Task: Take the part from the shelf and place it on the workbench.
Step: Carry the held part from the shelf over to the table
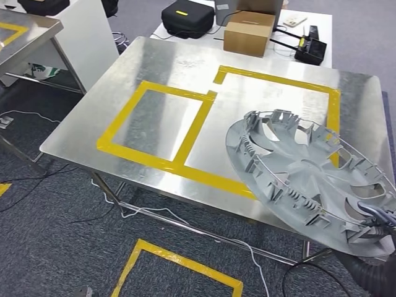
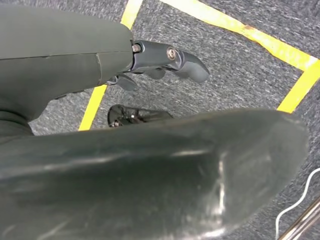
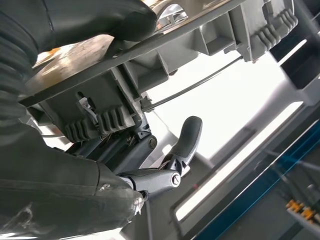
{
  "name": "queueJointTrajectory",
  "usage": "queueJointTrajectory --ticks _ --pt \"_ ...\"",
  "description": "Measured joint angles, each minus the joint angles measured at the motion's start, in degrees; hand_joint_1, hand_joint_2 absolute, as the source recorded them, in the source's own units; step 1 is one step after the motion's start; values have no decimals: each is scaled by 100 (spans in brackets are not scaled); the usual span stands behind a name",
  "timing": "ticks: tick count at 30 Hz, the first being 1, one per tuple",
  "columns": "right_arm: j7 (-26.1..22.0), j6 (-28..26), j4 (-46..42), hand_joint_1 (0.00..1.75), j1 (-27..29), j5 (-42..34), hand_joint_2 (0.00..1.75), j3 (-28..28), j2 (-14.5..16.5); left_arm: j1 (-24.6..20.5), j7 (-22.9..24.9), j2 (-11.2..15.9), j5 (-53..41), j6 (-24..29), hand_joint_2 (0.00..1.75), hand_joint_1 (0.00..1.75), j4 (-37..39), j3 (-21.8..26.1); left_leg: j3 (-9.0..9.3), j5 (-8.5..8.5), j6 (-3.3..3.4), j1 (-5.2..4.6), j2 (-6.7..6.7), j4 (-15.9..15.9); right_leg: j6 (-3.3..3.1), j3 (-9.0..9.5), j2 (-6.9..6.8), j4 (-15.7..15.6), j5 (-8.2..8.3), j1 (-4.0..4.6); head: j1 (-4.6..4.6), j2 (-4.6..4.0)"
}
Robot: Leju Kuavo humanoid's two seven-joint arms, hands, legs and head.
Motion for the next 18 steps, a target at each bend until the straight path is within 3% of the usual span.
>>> queueJointTrajectory --ticks 2,4,6,8,10,12,14,15,16,18 --pt "9 -9 1 175 -2 2 175 29 -1 2 -2 13 0 0 0 0 0 1 212 408 32 5 -76 -517 15 7 160 0 10 -8 -1 0" --pt "13 -11 1 175 -7 2 175 54 -1 -3 -5 21 0 0 0 0 0 0 531 712 63 27 -315 -1234 58 -12 301 14 21 -1 -4 0" --pt "22 -12 3 175 -7 -2 175 67 -7 -9 -12 21 0 1 0 0 0 -1 652 755 94 37 -447 -1539 129 -55 423 1 52 -3 -9 0" --pt "49 -6 9 175 -2 -8 175 78 -17 -24 -29 19 -1 1 0 0 0 -1 657 776 157 39 -341 -1578 203 -94 487 -37 88 -22 -12 0" --pt "77 14 27 175 -24 -8 175 103 -36 -37 -51 25 -4 0 0 0 0 -1 665 805 236 51 -217 -1607 257 -204 234 157 -50 -5 16 0" --pt "96 59 61 175 -77 -7 175 152 -60 -30 -65 42 -7 0 0 0 0 0 667 805 281 42 -91 -1615 294 -492 -118 810 -426 13 48 0" --pt "144 154 120 175 -132 8 175 213 -90 -12 -71 54 -10 -4 0 0 0 1 669 798 289 28 16 -1614 319 -780 -218 1477 -705 10 51 0" --pt "181 214 155 175 -156 27 175 239 -111 -9 -72 56 -15 -9 0 0 0 1 671 795 287 26 59 -1613 325 -797 -228 1558 -697 9 51 0" --pt "217 267 193 175 -177 53 175 262 -137 -13 -72 55 -22 -13 0 0 0 1 678 793 283 26 91 -1612 325 -687 -234 1393 -580 9 51 0" --pt "274 344 257 175 -217 107 175 303 -187 -28 -73 47 -38 -17 0 0 0 1 699 781 258 21 137 -1610 307 -228 -289 603 -249 12 53 0"
